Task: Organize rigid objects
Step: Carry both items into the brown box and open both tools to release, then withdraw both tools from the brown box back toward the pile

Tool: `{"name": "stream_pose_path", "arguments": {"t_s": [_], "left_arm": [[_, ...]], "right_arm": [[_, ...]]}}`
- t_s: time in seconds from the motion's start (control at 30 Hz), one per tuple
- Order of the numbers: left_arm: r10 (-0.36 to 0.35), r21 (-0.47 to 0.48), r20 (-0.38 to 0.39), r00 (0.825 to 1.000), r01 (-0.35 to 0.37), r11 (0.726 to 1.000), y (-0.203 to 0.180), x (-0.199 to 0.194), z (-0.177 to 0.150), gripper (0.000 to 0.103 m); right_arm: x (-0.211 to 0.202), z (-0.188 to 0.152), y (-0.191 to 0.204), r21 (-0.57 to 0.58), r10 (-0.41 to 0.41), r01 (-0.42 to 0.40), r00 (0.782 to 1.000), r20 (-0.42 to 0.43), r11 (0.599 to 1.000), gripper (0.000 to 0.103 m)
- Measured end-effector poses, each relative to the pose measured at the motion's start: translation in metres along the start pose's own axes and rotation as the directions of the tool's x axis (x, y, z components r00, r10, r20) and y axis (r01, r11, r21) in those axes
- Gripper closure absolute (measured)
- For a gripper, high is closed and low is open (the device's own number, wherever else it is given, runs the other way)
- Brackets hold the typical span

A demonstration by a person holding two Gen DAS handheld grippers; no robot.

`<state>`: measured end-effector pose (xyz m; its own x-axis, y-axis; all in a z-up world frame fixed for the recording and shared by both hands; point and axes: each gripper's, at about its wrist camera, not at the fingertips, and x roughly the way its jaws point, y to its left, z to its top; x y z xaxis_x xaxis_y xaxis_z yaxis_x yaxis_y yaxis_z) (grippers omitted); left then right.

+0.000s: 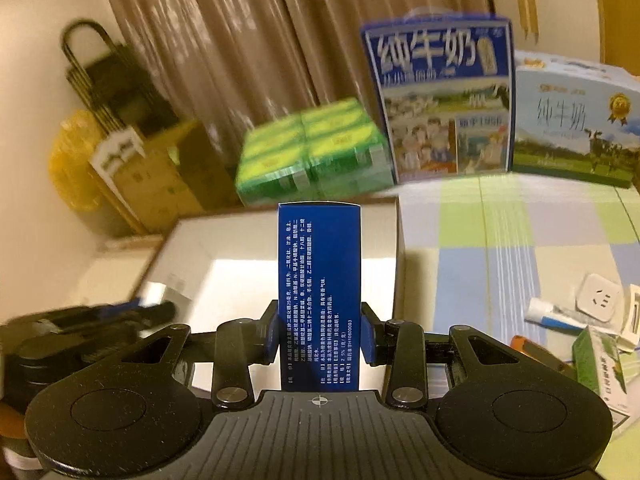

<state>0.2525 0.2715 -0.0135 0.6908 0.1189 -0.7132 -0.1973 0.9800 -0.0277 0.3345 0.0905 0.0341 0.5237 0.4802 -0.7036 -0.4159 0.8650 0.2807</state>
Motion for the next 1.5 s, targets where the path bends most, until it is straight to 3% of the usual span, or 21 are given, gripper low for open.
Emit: {"name": "stream_pose_path", "arguments": {"t_s": [0.27, 0.43, 0.5, 0.53, 0.63, 0.87, 1.03, 1.13, 1.23, 1.5], "left_arm": [[0.019, -0.011, -0.077, 0.997, -0.019, 1.000, 0.036, 0.039, -0.007, 0.082], [0.015, -0.016, -0.106, 0.994, -0.017, 1.000, 0.047, 0.056, -0.009, 0.082], [0.017, -0.018, -0.116, 0.993, -0.020, 1.000, 0.050, 0.062, -0.009, 0.082], [0.019, -0.017, -0.120, 0.993, -0.022, 1.000, 0.052, 0.065, -0.009, 0.082], [0.024, -0.015, -0.134, 0.991, -0.026, 1.000, 0.055, 0.072, -0.009, 0.081], [0.028, 0.015, -0.171, 0.985, -0.026, 1.000, 0.056, 0.089, -0.009, 0.081], [0.046, 0.058, -0.169, 0.985, -0.036, 0.998, 0.054, 0.092, -0.009, 0.078], [0.039, 0.053, -0.165, 0.986, -0.031, 0.998, 0.056, 0.086, -0.007, 0.069], [0.032, 0.035, -0.174, 0.984, -0.026, 0.999, 0.058, 0.076, -0.006, 0.068], [0.017, 0.011, -0.171, 0.985, -0.015, 1.000, 0.052, 0.037, -0.009, 0.060]], "right_arm": [[0.068, 0.005, 0.014, -0.023, -0.150, 0.148, 0.975, -0.163, 0.989, 0.068], [0.094, 0.002, 0.019, -0.073, -0.263, 0.253, 0.933, -0.243, 0.965, 0.067], [0.104, -0.001, 0.022, -0.130, -0.335, 0.311, 0.904, -0.264, 0.942, 0.060], [0.107, -0.001, 0.022, -0.142, -0.340, 0.313, 0.902, -0.264, 0.939, 0.054], [0.109, -0.001, 0.020, -0.124, -0.311, 0.287, 0.911, -0.270, 0.950, 0.044], [0.113, 0.005, 0.020, -0.117, -0.295, 0.273, 0.918, -0.265, 0.955, 0.042], [0.106, 0.007, 0.018, -0.093, -0.256, 0.240, 0.935, -0.245, 0.966, 0.039], [0.096, 0.006, 0.018, -0.087, -0.219, 0.204, 0.950, -0.222, 0.975, 0.034], [0.081, 0.005, 0.018, -0.089, -0.178, 0.164, 0.966, -0.189, 0.982, 0.032], [0.044, -0.010, 0.016, -0.087, -0.133, 0.121, 0.980, -0.146, 0.989, 0.030]]}}
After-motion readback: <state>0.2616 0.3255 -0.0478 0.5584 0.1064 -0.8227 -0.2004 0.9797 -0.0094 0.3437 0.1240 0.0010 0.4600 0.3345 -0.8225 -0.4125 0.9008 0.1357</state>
